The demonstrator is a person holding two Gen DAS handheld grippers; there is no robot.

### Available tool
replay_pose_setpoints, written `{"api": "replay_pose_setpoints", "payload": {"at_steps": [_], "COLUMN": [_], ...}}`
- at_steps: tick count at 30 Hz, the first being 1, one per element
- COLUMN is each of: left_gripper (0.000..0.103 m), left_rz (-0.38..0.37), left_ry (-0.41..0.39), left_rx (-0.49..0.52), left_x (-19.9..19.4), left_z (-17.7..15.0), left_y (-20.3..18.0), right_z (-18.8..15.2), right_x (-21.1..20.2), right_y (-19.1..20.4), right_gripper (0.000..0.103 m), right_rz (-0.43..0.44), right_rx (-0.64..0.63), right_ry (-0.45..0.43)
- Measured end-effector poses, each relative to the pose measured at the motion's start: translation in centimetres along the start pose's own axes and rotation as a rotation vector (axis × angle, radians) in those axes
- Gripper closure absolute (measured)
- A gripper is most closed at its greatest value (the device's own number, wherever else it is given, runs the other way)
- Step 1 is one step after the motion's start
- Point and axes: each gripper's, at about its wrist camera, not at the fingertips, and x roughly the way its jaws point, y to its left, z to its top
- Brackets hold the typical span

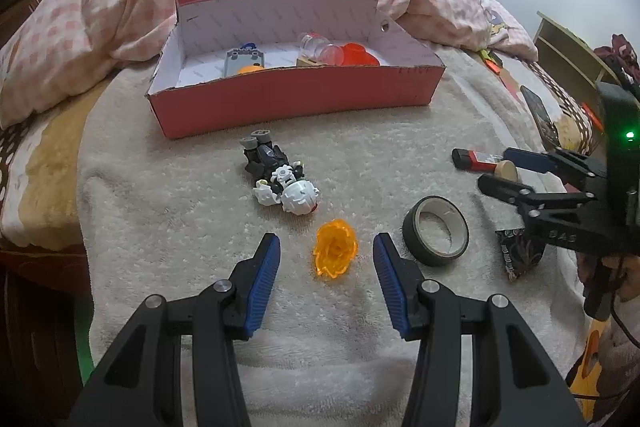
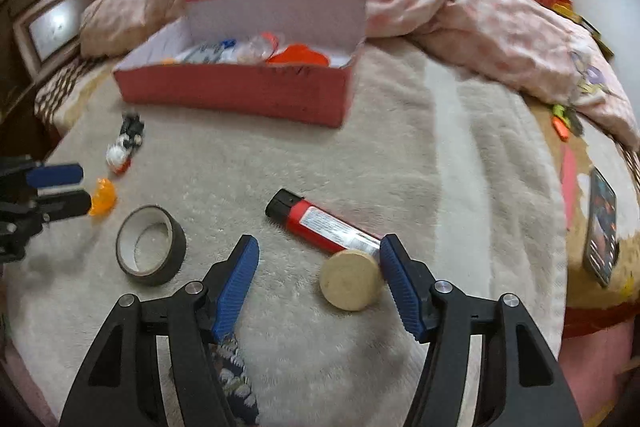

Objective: Organize objects
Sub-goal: 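Grasp the orange translucent piece with the left gripper while the right gripper grasps the red lighter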

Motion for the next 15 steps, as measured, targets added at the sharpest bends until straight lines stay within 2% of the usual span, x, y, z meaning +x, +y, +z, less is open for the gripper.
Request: {"api": "replay_pose_setpoints", "payload": {"at_steps": [2, 5, 7, 9, 12, 15], "left_gripper": [0.054, 0.054, 0.054, 0.054, 0.054, 0.054], "left_rz": [0.002, 0.01, 0.014, 0.014, 0.002, -0.012], "left_ry": [0.0, -0.003, 0.0, 0.01, 0.025, 0.031], "left_rx": [0.001, -0.004, -0.015, -0.026, -0.031, -0.02], "left_x": [0.0, 0.0, 0.1, 0.4, 0.8, 1.0], "left_z": [0.0, 0.0, -0.1, -0.1, -0.3, -0.5], "left_y": [0.1, 0.5, 0.9, 1.2, 1.2, 0.7], "right_z": [0.3, 0.7, 0.8, 1.0, 1.1, 1.2], "right_x": [0.5, 1.3, 1.7, 1.8, 1.7, 1.5], "right_y": [0.5, 0.6, 0.3, 0.1, 0.3, 1.0], "right_gripper": [0.038, 0.039, 0.047, 0.064, 0.079, 0.083], "right_rz": [-0.048, -0.052, -0.015, 0.027, 0.036, 0.06], "right_rx": [-0.049, -0.071, -0.053, -0.033, -0.027, -0.033], "right_ry": [-0.007, 0.008, 0.016, 0.016, 0.011, 0.002]}}
